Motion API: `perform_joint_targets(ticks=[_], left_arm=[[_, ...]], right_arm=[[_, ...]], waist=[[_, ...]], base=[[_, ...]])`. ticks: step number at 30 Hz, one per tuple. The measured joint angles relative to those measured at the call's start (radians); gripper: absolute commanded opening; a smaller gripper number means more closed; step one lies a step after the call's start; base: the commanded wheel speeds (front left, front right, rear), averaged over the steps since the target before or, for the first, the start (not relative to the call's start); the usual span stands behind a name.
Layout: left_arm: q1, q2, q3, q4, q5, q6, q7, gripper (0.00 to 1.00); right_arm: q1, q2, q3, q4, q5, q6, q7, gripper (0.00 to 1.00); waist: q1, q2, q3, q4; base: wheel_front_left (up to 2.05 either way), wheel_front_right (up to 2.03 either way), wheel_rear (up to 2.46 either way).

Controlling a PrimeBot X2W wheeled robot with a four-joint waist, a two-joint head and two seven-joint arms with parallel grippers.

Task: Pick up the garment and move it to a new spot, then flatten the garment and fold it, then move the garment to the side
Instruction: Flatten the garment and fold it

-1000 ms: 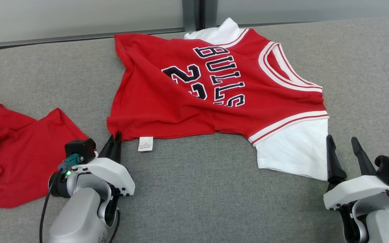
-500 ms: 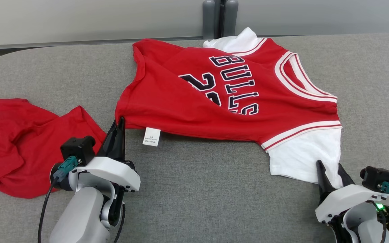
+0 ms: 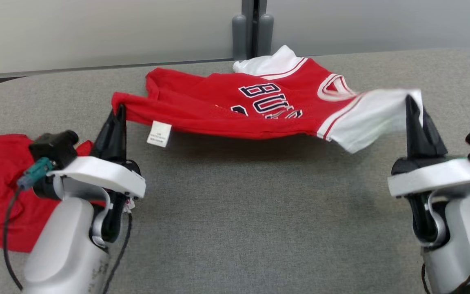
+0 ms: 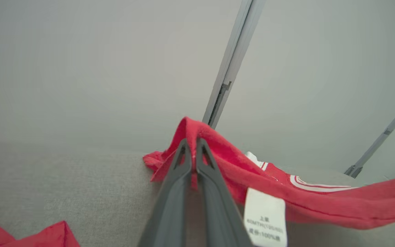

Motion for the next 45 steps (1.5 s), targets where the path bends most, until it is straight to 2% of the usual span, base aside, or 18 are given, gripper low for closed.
perform_joint_targets(ticks=[4, 10, 12, 14, 18, 21, 26, 31, 35, 39, 42, 45], left_arm=[[-0.065, 0.054, 0.016, -0.095, -0.001, 0.0, 0.064, 0.0], [-0.135, 0.071, 0.038, -0.253, -0.026, 0.025, 0.139, 0.0], [-0.151, 0.07, 0.053, -0.318, -0.041, 0.042, 0.161, 0.0], [-0.157, 0.065, 0.072, -0.384, -0.06, 0.066, 0.178, 0.0], [-0.154, 0.041, 0.113, -0.498, -0.107, 0.116, 0.201, 0.0], [-0.126, 0.006, 0.101, -0.545, -0.165, 0.124, 0.253, 0.0], [-0.147, 0.0, 0.103, -0.55, -0.2, 0.154, 0.316, 0.0], [-0.31, 0.021, 0.09, -0.446, -0.201, 0.16, 0.386, 0.0], [-0.501, 0.039, 0.07, -0.278, -0.169, 0.148, 0.4, 0.0], [-0.72, 0.028, 0.076, -0.085, -0.149, 0.138, 0.347, 0.0], [-0.879, -0.005, 0.075, 0.054, -0.152, 0.088, 0.288, 0.0], [-0.987, -0.017, 0.069, 0.175, -0.127, 0.068, 0.208, 0.0]], right_arm=[[-0.105, -0.044, 0.037, -0.067, 0.006, 0.0, -0.021, 0.0], [-0.223, -0.076, 0.007, -0.137, -0.002, 0.0, -0.018, 0.0], [-0.247, -0.082, -0.025, -0.174, -0.04, 0.0, 0.007, 0.0], [-0.261, -0.072, -0.077, -0.23, -0.079, 0.0, 0.04, 0.0], [-0.272, -0.012, -0.15, -0.355, -0.132, 0.0, 0.143, 0.0], [-0.27, 0.005, -0.165, -0.417, -0.153, 0.0, 0.22, 0.0], [-0.289, 0.0, -0.163, -0.436, -0.17, 0.0, 0.299, 0.0], [-0.441, -0.043, -0.134, -0.346, -0.163, 0.0, 0.329, 0.0], [-0.645, -0.065, -0.1, -0.177, -0.143, 0.0, 0.286, 0.0], [-0.873, -0.095, -0.058, 0.038, -0.173, 0.0, 0.191, 0.0], [-1.031, -0.117, -0.053, 0.177, -0.185, 0.0, 0.094, 0.0], [-1.129, -0.133, -0.026, 0.294, -0.212, 0.0, -0.007, 0.0]], waist=[[0.0, 0.0, -0.033, -0.018], [0.0, 0.0, -0.08, -0.031], [0.0, 0.0, -0.1, -0.033], [0.0, 0.0, -0.118, -0.035], [0.0, 0.0, -0.135, -0.044], [0.0, 0.0, -0.127, -0.048], [0.0, 0.0, -0.081, -0.053], [0.0, 0.0, 0.011, -0.059], [0.0, 0.0, 0.109, -0.066], [0.0, 0.0, 0.209, -0.074], [0.0, 0.0, 0.282, -0.072], [0.0, 0.0, 0.343, -0.061]], base=[[0.0, 0.0, 0.0], [0.0, 0.0, 0.0], [0.0, 0.0, 0.0], [0.0, 0.0, 0.0], [0.0, 0.0, 0.0], [0.0, 0.0, 0.0], [0.0, 0.0, 0.0], [0.0, 0.0, 0.0], [0.0, 0.0, 0.0], [0.0, 0.0, 0.0], [0.0, 0.0, 0.0], [0.0, 0.0, 0.0]])
